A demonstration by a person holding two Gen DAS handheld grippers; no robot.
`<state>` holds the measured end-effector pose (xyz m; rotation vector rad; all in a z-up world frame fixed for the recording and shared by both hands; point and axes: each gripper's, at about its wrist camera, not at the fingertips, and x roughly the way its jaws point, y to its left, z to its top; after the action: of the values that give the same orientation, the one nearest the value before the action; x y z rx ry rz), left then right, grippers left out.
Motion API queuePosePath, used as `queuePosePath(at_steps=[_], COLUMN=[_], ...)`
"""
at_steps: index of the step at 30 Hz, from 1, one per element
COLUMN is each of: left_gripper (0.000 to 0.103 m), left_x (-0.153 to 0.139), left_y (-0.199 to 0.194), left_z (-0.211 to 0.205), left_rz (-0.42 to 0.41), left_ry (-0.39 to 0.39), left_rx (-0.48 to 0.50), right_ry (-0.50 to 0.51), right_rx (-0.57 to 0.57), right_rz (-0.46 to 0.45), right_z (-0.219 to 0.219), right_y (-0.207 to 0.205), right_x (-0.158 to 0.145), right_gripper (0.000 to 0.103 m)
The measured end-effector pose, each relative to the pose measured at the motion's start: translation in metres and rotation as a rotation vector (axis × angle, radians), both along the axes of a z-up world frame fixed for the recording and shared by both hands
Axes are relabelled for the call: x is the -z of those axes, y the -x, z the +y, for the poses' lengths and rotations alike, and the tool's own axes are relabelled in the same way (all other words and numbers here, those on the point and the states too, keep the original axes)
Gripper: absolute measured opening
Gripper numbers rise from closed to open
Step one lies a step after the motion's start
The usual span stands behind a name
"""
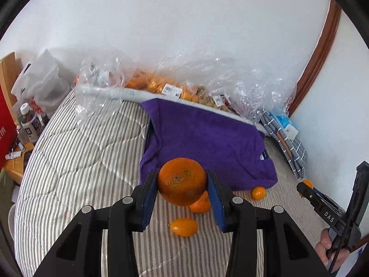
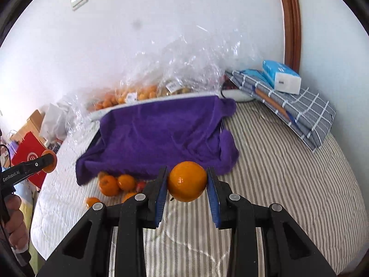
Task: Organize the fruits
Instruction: 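Lift and carry both held oranges over the purple towel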
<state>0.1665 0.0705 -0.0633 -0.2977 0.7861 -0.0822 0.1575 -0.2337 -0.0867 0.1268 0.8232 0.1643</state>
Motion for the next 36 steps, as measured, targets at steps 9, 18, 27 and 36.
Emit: queuePosePath(at_steps=[9,18,27,36], left_gripper=[0.04,0.04,0.04,0.04], left_x=[-0.016,0.003,0.044,0.09], left_y=[-0.033,-0.095,-0.163,-0.212], left_z=[-0.009,-0.006,-0.011,-0.025], left_rz=[-0.023,0.005,0.071,0.159], left_ry=[-0.015,-0.014,-0.032,-0.039], left_rx=[0.011,-0.009,0.002,0.029], right_ry=[-0.014,-0.001,0.006,0.048], right_rx=[-0.001,-0.01,-0.017,-0.044], right_rz=[-0.034,-0.029,0.035,0.137], right_z=[0.003,0.006,0.005,0.014], right_y=[-0.033,-0.089,-0.157,-0.2], right_x=[-0.019,-0.007,0.042,0.087], right_gripper=[0.033,0.033,0.033,0.033])
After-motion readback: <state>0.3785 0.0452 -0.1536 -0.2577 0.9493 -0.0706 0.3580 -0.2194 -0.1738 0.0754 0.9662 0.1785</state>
